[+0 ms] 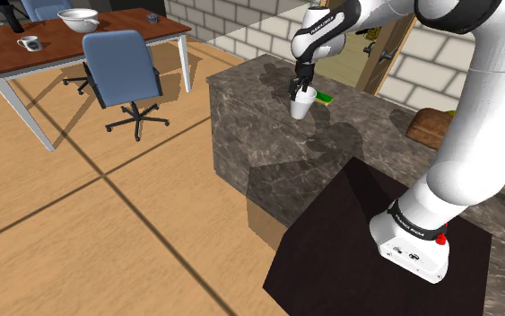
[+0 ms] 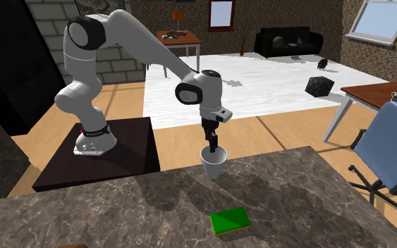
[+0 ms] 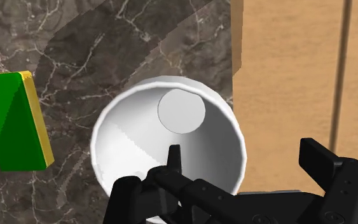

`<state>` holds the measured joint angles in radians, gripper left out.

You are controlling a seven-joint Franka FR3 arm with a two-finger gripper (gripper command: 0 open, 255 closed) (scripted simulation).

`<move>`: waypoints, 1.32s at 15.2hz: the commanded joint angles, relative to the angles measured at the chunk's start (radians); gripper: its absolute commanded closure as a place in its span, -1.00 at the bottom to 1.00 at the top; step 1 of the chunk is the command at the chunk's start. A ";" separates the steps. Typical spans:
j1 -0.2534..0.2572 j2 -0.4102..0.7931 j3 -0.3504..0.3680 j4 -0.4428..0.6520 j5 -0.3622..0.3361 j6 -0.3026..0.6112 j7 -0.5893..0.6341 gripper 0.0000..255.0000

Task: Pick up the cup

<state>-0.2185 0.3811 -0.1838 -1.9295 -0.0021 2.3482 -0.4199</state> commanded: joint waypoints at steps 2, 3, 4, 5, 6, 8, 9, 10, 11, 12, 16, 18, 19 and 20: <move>-0.002 0.031 0.003 -0.001 0.005 0.032 -0.001 -1.00; -0.003 0.039 0.004 -0.003 0.006 0.042 -0.001 -1.00; -0.004 0.048 0.005 -0.005 0.008 0.053 -0.002 -1.00; -0.004 0.053 0.005 -0.006 0.009 0.059 -0.002 -1.00; -0.004 0.053 0.005 -0.006 0.009 0.059 -0.002 -1.00; -0.004 0.052 0.005 -0.003 0.009 0.056 -0.002 1.00; -0.005 0.052 0.005 -0.004 0.009 0.056 -0.002 1.00; -0.005 0.052 0.005 -0.003 0.009 0.056 -0.002 1.00; -0.005 0.052 0.005 -0.003 0.009 0.056 -0.002 1.00; -0.005 0.053 0.005 -0.003 0.009 0.056 -0.003 1.00; -0.004 0.053 0.005 -0.006 0.009 0.059 -0.002 1.00; -0.003 0.036 0.004 -0.002 0.006 0.038 -0.001 1.00; -0.002 0.027 0.003 0.000 0.004 0.027 -0.001 1.00; -0.001 0.018 0.002 0.002 0.003 0.017 0.000 1.00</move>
<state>-0.2199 0.4060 -0.1813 -1.9316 0.0017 2.3753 -0.4201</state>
